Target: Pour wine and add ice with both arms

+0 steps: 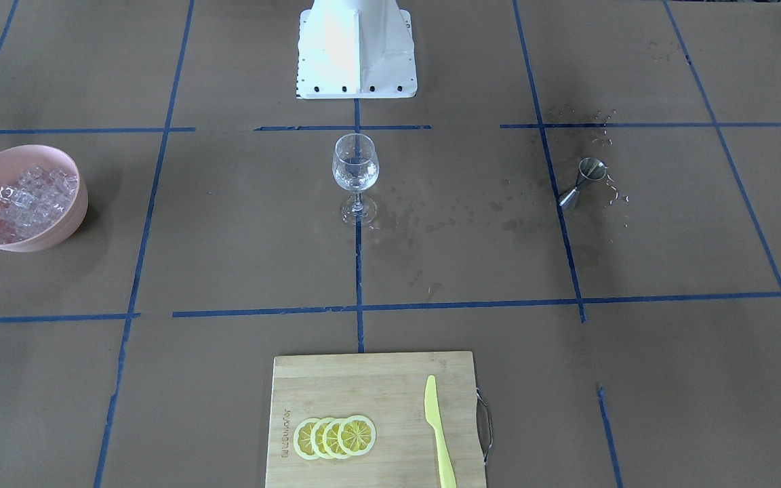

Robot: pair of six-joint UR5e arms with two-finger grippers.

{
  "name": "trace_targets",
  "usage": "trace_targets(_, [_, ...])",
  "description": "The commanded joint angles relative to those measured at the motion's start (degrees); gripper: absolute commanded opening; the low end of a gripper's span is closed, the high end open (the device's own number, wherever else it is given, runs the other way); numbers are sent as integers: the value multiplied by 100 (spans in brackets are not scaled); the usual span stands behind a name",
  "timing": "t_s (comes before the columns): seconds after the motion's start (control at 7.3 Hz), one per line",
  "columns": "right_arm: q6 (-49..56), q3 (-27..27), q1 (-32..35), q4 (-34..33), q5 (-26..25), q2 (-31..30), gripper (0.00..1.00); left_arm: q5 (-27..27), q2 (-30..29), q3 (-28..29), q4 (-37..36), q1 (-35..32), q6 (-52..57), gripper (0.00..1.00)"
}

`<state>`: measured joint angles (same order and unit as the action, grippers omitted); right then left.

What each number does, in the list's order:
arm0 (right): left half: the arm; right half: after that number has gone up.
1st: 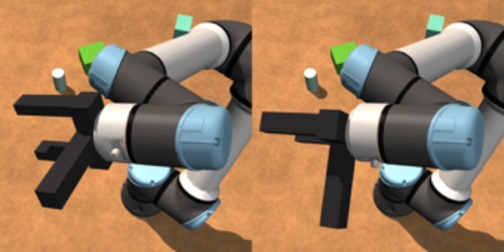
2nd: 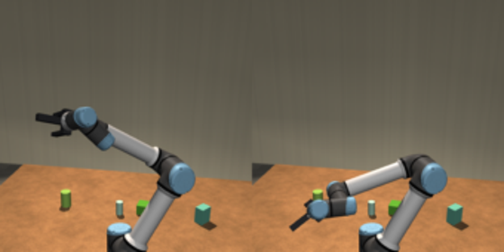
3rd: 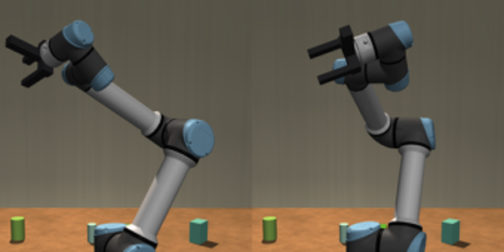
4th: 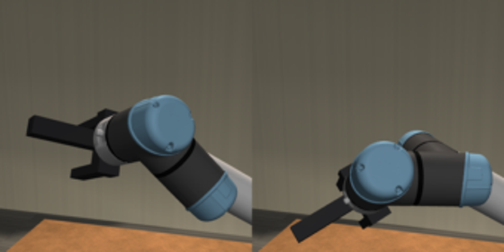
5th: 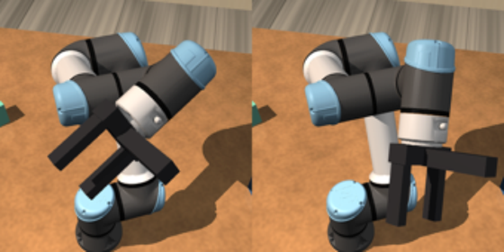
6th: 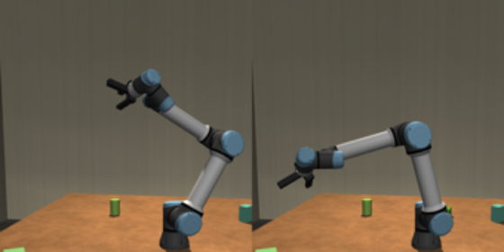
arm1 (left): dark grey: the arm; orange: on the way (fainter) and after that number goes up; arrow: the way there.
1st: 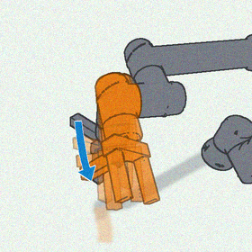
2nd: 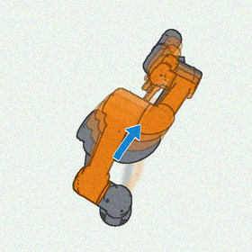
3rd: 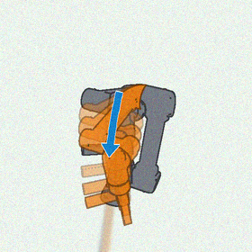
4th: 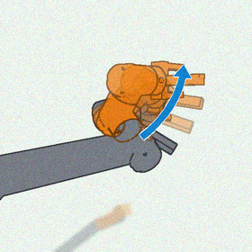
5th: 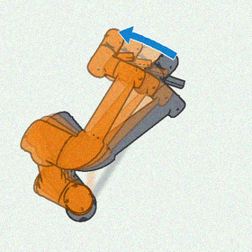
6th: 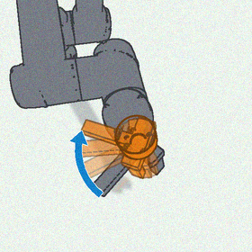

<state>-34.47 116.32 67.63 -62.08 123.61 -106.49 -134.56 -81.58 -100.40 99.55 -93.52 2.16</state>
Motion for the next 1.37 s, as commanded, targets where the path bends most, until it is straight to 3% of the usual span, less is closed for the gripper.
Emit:
trace_targets(0.0, [-341, -13, -548, 108, -434, 84, 100, 0, 2, 12, 100, 1, 3, 100])
trace_targets(0.14, [-724, -39, -767, 187, -521, 84, 100, 0, 2, 21, 108, 1, 12, 100])
trace_targets(0.27, [-1041, -65, -1117, 214, -949, 84, 100, 0, 2, 29, 108, 1, 12, 100])
trace_targets(1.23, [-1502, -391, -2069, 214, -1718, 93, 71, 0, 11, 38, 108, 1, 12, 100])
